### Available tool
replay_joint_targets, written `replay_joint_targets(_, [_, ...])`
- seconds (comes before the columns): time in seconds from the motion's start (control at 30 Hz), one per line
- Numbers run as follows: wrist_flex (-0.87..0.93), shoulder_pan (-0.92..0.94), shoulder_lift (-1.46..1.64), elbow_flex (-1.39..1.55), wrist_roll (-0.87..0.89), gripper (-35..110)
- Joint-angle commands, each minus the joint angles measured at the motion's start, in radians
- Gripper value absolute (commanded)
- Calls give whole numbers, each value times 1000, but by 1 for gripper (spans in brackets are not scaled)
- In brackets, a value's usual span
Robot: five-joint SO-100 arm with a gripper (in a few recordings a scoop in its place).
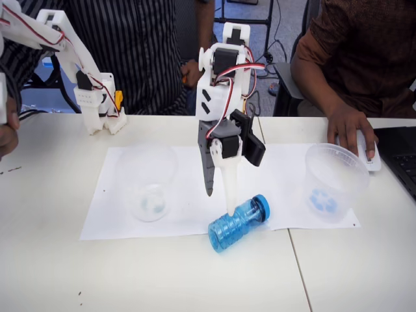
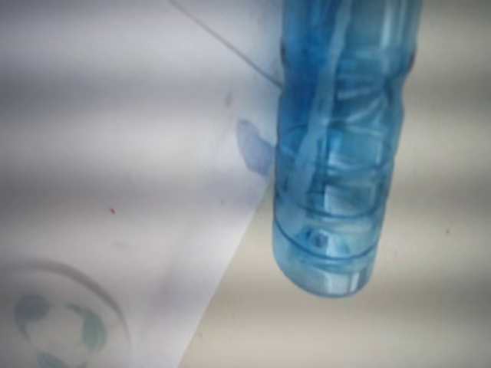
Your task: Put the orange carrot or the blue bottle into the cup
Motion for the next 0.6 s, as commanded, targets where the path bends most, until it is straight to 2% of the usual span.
replay_joint_targets(0.0, [14,11,28,-100,60,43])
replay_joint_targets(0.2, [18,-2,-9,-87,153,43])
replay_joint_targets(0.57, [72,5,-104,-100,221,43])
